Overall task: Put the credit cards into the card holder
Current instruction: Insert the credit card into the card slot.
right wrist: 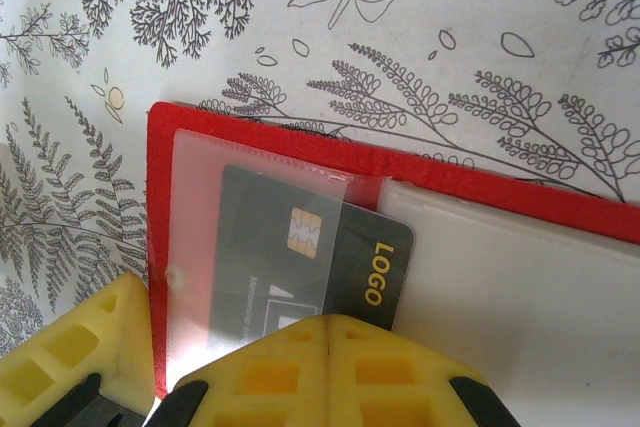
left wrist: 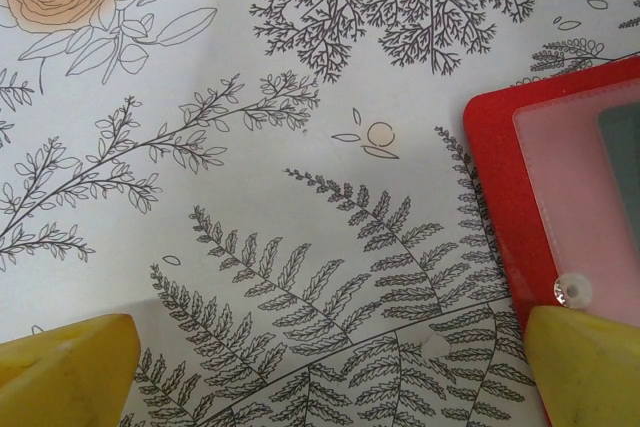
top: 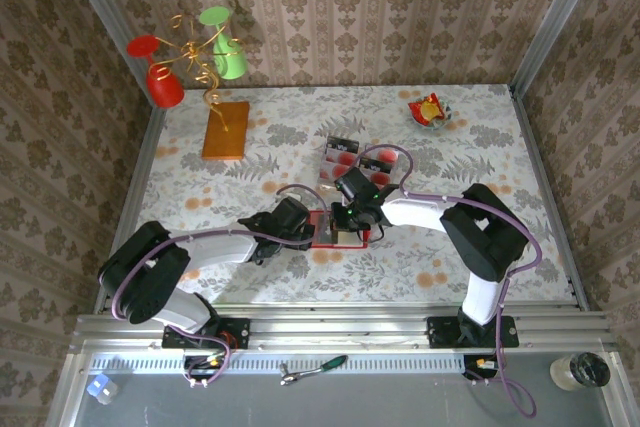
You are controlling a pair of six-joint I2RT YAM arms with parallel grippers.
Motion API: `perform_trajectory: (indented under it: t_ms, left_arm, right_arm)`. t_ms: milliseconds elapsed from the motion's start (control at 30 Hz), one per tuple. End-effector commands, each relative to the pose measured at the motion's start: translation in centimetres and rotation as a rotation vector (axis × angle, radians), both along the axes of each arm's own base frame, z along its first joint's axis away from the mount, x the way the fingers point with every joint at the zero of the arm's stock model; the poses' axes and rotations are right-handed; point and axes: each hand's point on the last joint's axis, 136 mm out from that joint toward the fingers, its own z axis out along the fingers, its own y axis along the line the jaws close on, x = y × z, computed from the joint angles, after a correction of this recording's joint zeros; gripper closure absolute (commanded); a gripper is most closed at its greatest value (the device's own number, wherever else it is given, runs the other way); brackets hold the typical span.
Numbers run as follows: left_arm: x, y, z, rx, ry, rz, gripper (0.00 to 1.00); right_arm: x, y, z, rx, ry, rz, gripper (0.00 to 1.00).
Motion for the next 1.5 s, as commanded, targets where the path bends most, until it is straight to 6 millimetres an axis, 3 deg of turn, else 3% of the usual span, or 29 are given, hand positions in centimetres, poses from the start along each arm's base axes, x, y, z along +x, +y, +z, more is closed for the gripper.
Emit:
perform_trajectory:
  t_ms: [0, 233, 800, 1100, 1467]
  left_arm:
    - [-0.1, 0.4, -0.5, -0.004, 0.015, 0.022, 0.00]
    - [0.0, 0.3, -0.5, -0.005, 0.015, 0.022, 0.00]
    - [0.1, 0.1, -0.4, -0.006, 0.011, 0.020, 0.00]
    - [0.3, -0.2, -0.3, -0.014, 0.010, 0.017, 0.00]
    - [0.3, -0.2, -0.4, -0.014, 0.012, 0.017, 0.00]
  right_arm:
    - [-0.1, 0.4, 1.5, 0.021, -0.012, 0.012, 0.96]
    - [-0.2, -1.3, 2.6, -0.028, -0.041, 0.007, 0.96]
    - [-0.9, -1.5, -0.3, -0.061, 0.016, 0.016, 0.97]
    - [-1.2, -0.4, -1.3, -0.061, 0.038, 0.035, 0.99]
    - [-1.1, 1.0, -0.9, -0.028, 0.038, 0.042, 1.00]
